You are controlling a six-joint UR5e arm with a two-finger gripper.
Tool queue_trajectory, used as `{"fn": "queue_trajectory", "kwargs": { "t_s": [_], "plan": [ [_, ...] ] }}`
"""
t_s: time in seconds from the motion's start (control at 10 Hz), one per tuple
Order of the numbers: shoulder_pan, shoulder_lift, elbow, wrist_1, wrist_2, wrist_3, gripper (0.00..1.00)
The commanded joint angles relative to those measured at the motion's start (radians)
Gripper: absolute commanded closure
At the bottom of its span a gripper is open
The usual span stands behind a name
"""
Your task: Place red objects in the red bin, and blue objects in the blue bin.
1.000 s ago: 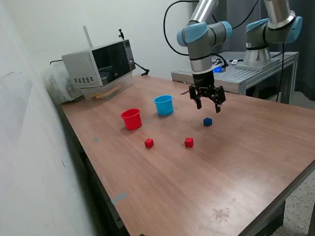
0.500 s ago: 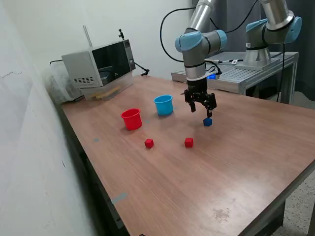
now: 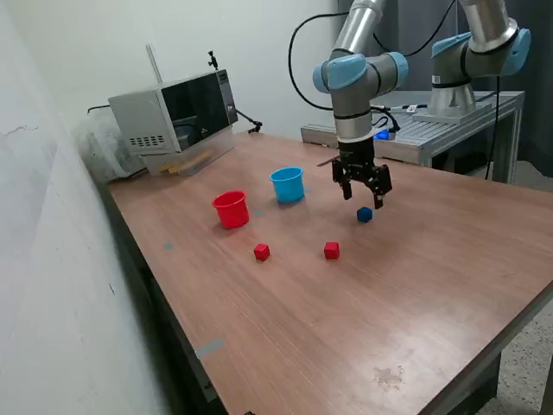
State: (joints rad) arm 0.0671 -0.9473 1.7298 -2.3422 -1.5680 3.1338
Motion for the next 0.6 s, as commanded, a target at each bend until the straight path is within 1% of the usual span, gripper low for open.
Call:
{"fn": "queue_trajectory", "kwargs": {
  "t_s": [0.0,0.3,0.5],
  "plan": [
    [0.019,-0.005,0.000,0.006,0.003,0.000,0.00],
    [0.013,0.019,-0.010,0.004,0.002,0.002,0.00],
    [0.007,0.030,-0.033,0.004,0.002,0.000,0.00]
  ]
}}
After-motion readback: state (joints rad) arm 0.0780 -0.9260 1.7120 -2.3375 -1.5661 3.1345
